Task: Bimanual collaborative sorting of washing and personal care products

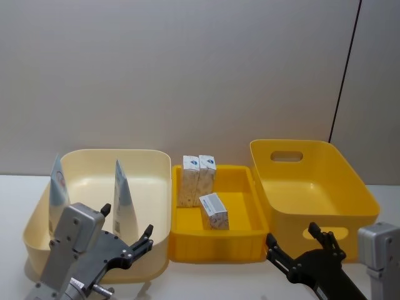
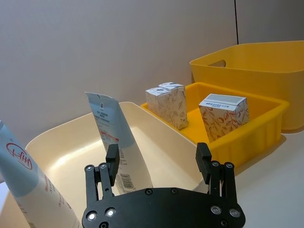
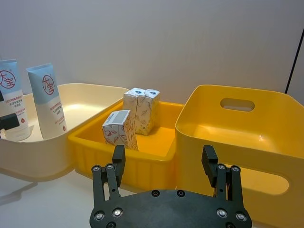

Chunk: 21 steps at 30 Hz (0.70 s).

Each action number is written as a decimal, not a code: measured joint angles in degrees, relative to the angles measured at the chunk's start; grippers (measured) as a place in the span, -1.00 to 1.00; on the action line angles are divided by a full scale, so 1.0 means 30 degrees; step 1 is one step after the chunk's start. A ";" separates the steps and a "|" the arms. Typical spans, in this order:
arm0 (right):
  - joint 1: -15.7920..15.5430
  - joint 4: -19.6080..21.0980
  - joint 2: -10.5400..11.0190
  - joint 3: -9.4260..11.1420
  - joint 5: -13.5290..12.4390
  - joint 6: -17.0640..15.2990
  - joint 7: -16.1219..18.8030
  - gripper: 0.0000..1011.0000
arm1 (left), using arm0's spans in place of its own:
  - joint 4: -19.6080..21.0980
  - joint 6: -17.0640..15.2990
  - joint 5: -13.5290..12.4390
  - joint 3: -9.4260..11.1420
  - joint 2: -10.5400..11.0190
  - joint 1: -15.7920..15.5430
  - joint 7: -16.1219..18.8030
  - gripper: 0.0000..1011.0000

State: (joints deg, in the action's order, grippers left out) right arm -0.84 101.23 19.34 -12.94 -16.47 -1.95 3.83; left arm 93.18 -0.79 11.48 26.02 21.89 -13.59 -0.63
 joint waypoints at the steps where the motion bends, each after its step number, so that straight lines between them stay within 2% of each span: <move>1: 0.0000 0.0000 -0.0001 0.0000 0.0000 -0.0003 0.0000 0.98 | 0.0000 0.0000 0.0000 0.0000 0.0000 0.0000 0.0000 0.98; 6: 0.0065 0.0114 0.0014 -0.0021 0.0003 -0.0313 0.0016 0.98 | 0.0000 0.0000 0.0000 -0.0001 0.0000 0.0001 0.0001 0.98; 10: 0.0262 0.0490 0.0135 -0.0096 0.0016 -0.1209 0.0111 0.98 | -0.0001 0.0000 0.0000 -0.0001 0.0000 0.0001 0.0001 0.98; 13: 0.0600 0.0968 0.0320 -0.0204 0.0050 -0.2286 0.0206 0.98 | 0.0000 0.0000 0.0000 0.0000 0.0000 0.0001 0.0001 0.98; 16: 0.1195 0.1618 0.0509 -0.0399 0.0121 -0.3922 0.0348 0.98 | -0.0001 0.0000 0.0000 -0.0001 0.0000 0.0001 0.0001 0.98; 17: 0.1195 0.1618 0.0509 -0.0399 0.0121 -0.3922 0.0348 0.98 | 0.0000 0.0000 0.0000 0.0000 0.0000 0.0001 0.0000 0.98; 21: 0.2112 0.2212 0.0687 -0.0782 0.0329 -0.5807 0.0481 0.98 | 0.0000 0.0000 0.0000 0.0000 0.0000 0.0000 0.0001 0.98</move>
State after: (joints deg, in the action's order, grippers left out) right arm 5.50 107.86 21.40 -15.29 -15.48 -19.37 5.27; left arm 93.18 -0.79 11.48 26.03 21.89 -13.59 -0.62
